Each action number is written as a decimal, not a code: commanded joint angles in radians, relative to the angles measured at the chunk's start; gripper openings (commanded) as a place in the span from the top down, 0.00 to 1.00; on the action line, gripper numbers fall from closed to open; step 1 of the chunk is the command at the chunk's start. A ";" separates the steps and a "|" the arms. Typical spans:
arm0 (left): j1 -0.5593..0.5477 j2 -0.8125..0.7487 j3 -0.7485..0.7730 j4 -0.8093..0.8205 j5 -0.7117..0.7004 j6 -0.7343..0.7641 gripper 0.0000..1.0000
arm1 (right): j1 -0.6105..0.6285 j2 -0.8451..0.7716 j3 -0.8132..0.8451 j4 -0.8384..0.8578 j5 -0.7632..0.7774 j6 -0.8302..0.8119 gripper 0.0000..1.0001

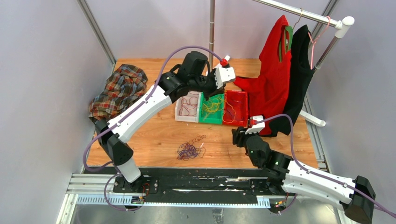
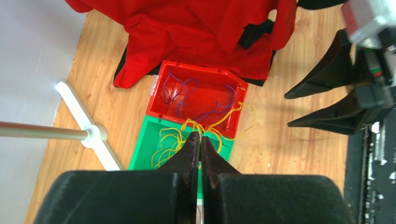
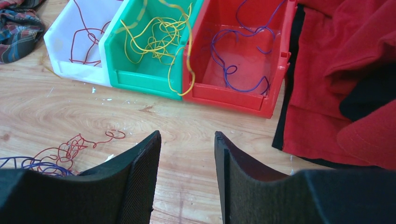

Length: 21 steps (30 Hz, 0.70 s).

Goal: Untangle the cables

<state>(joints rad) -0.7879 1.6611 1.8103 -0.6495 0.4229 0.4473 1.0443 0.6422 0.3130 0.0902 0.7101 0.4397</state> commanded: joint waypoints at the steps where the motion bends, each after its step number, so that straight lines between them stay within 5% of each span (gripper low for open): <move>1: -0.002 0.035 0.001 0.052 0.017 0.113 1.00 | 0.000 -0.022 0.005 -0.046 0.067 0.029 0.55; 7: 0.042 0.094 0.047 0.058 0.054 0.156 1.00 | -0.001 0.008 0.042 -0.077 0.074 0.028 0.57; 14: 0.061 0.092 0.098 0.004 0.131 0.156 1.00 | -0.019 0.064 0.075 0.041 -0.018 -0.066 0.41; 21: 0.077 0.115 0.113 0.025 0.166 0.145 1.00 | -0.067 0.167 0.179 0.075 -0.060 -0.131 0.39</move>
<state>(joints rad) -0.7227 1.7748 1.8801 -0.6373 0.5373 0.5900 1.0050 0.7719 0.4232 0.1013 0.6724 0.3740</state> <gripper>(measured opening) 0.017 0.594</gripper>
